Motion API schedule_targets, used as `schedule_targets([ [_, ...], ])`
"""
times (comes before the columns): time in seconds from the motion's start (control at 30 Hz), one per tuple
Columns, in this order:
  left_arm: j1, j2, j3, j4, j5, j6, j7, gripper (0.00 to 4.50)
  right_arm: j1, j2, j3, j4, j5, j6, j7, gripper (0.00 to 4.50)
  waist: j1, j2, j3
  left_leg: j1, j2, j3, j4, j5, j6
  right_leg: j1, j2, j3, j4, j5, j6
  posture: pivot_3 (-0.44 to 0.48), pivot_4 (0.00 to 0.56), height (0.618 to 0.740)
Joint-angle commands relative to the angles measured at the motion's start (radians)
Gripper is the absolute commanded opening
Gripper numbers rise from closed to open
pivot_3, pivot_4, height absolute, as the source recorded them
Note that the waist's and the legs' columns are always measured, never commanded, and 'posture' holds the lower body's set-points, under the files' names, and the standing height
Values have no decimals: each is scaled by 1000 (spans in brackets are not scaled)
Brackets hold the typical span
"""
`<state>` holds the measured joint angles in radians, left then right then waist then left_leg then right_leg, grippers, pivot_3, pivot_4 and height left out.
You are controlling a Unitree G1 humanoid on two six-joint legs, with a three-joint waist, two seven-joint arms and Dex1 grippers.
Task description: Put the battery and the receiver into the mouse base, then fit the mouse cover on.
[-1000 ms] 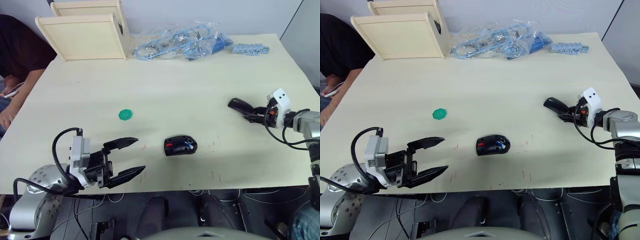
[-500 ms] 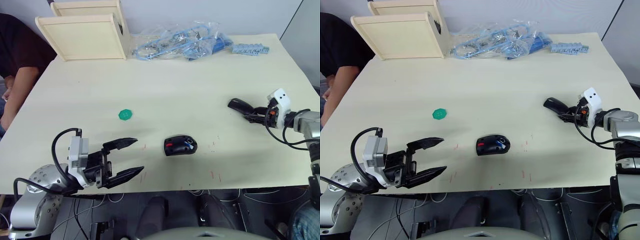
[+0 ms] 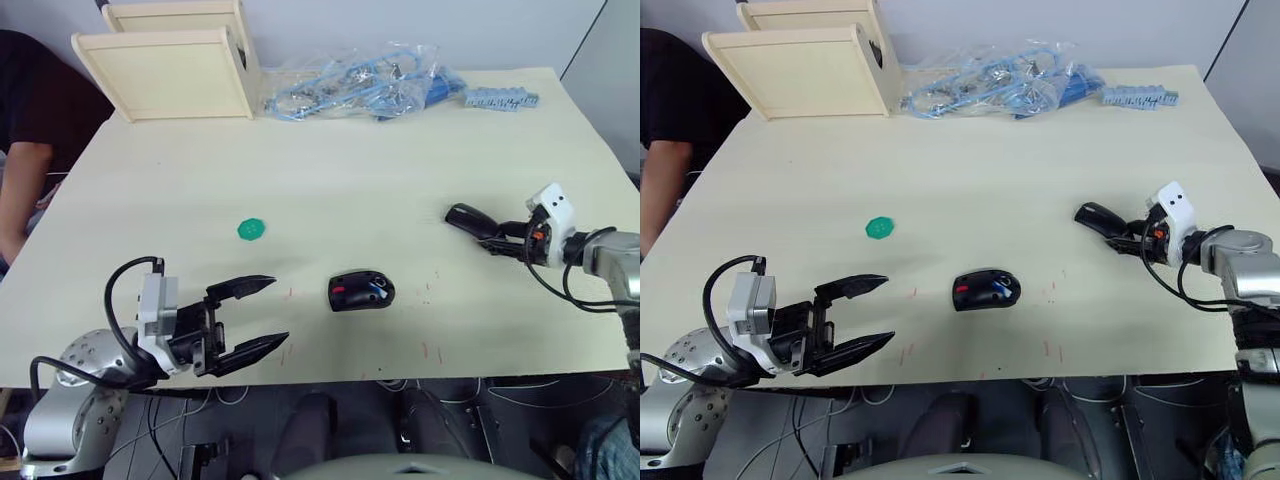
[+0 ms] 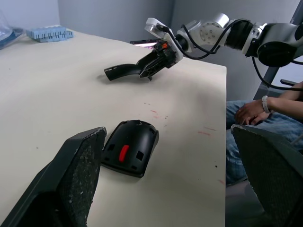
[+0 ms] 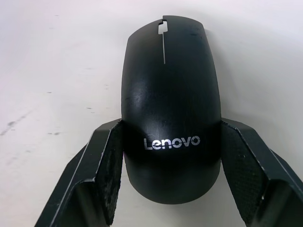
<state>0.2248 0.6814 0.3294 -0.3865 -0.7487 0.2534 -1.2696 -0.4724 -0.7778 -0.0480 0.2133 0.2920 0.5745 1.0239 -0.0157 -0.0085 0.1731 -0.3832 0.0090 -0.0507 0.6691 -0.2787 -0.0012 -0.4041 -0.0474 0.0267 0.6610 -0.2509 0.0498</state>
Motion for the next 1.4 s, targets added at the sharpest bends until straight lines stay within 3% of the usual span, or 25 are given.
schedule_targets([
  [0.03, -10, 9, -4, 6, -4, -13, -15, 4500, 16, -47, -48, -167, 49, 27, 22, 2789, 0, 0, 0, 0, 0, 0, 0, 0, 0, 0, 0, 0, 0, 0, 0, 0, 150, 740],
  [0.27, -40, 35, -12, 56, 4, -10, -50, 4500, 58, -122, -2, -507, 135, 96, 86, 2789, 0, 1, 1, 0, 0, 0, 0, 0, 0, 0, 0, 0, 0, 0, 0, 0, 150, 740],
  [0.47, -74, 68, -10, 74, -6, 14, -67, 4500, -66, -137, 105, -685, 171, 307, 19, 2789, 0, 0, 2, 0, 1, -1, 0, 0, 0, 0, 0, -1, 0, 0, 0, 0, 150, 740],
  [0.7, -79, 93, 8, 57, -26, 46, -59, 4500, -260, -128, 266, -733, 206, 457, 37, 2789, -1, 0, 3, -1, 1, -5, 0, 0, 0, -2, 0, -1, -1, 0, 0, 0, 150, 740],
  [0.93, -48, 107, 46, 41, -30, 65, -47, 4500, -408, -41, 420, -731, 208, 568, 10, 2789, -5, 0, 3, -10, 0, -8, 0, 0, 0, -10, -1, -3, 0, 0, 0, 0, 150, 740],
  [1.4, -13, 122, 86, 20, -34, 86, -38, 4500, -440, 34, 578, -670, 145, 580, -53, 2789, -2, 0, 3, -12, -1, -11, 0, 0, 0, -10, -1, -6, 0, 0, 0, 0, 150, 740],
])
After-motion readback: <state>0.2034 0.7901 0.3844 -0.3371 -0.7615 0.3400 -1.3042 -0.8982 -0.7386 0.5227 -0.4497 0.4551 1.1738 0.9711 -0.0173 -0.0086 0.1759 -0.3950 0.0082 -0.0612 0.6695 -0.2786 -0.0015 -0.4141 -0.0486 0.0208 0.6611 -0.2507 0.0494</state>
